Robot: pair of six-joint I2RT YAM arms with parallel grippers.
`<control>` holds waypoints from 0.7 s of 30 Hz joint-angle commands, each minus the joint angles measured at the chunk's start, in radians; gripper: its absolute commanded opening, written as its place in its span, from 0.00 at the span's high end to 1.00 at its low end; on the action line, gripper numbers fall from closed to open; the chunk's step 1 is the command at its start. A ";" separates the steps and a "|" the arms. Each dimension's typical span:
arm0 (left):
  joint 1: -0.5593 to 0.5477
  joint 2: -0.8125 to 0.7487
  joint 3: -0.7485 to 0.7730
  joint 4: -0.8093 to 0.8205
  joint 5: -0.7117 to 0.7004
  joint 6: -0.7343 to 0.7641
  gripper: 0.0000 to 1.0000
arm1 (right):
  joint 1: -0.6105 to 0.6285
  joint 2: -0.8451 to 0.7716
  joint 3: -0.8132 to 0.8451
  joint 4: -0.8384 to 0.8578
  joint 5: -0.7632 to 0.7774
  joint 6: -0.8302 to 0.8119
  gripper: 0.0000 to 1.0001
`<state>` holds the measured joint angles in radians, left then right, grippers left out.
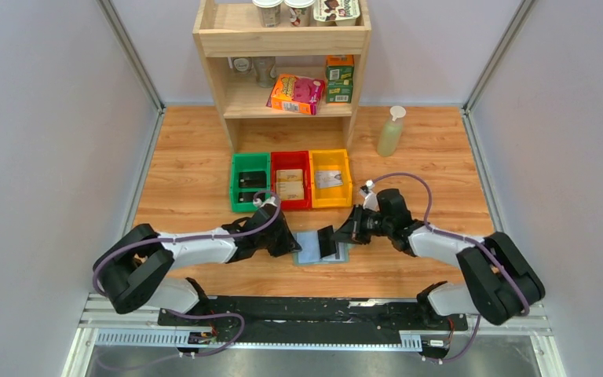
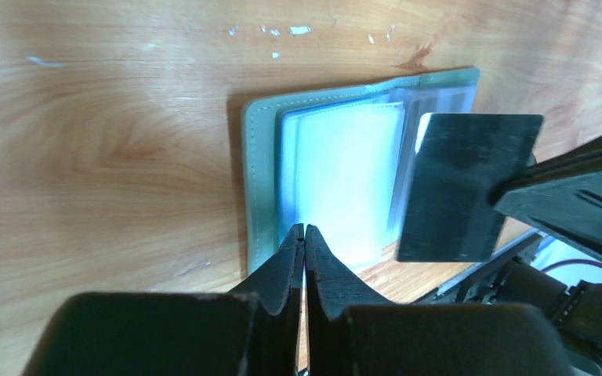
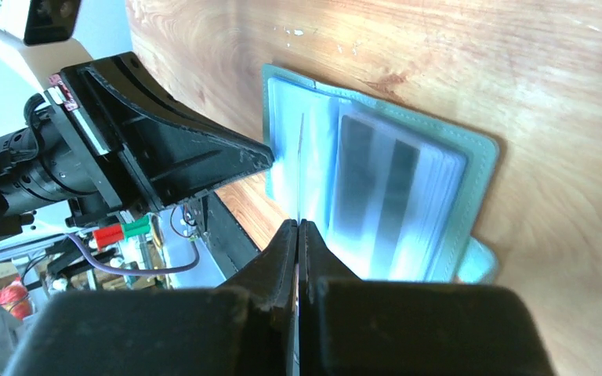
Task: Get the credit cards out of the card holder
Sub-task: Remove the credit card from the card holder.
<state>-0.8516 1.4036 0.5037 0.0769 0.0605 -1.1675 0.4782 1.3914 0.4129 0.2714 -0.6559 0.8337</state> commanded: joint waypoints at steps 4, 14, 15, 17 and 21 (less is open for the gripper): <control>-0.013 -0.178 0.114 -0.170 -0.146 0.211 0.86 | -0.026 -0.244 0.087 -0.400 0.136 -0.100 1.00; -0.150 -0.357 0.331 -0.288 -0.361 0.784 0.40 | -0.029 -0.492 0.247 -0.698 0.216 0.008 1.00; -0.167 -0.364 0.361 -0.311 -0.366 0.860 0.39 | -0.029 -0.503 0.263 -0.713 0.222 0.018 1.00; -0.181 -0.373 0.407 -0.360 -0.366 0.957 0.37 | -0.029 -0.526 0.294 -0.738 0.228 0.039 1.00; -0.213 -0.387 0.427 -0.367 -0.367 1.106 0.33 | -0.029 -0.549 0.345 -0.764 0.234 0.082 1.00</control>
<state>-1.0424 1.0355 0.8986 -0.2382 -0.2672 -0.3199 0.4549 0.8696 0.6838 -0.4309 -0.4431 0.8486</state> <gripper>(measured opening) 0.656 0.005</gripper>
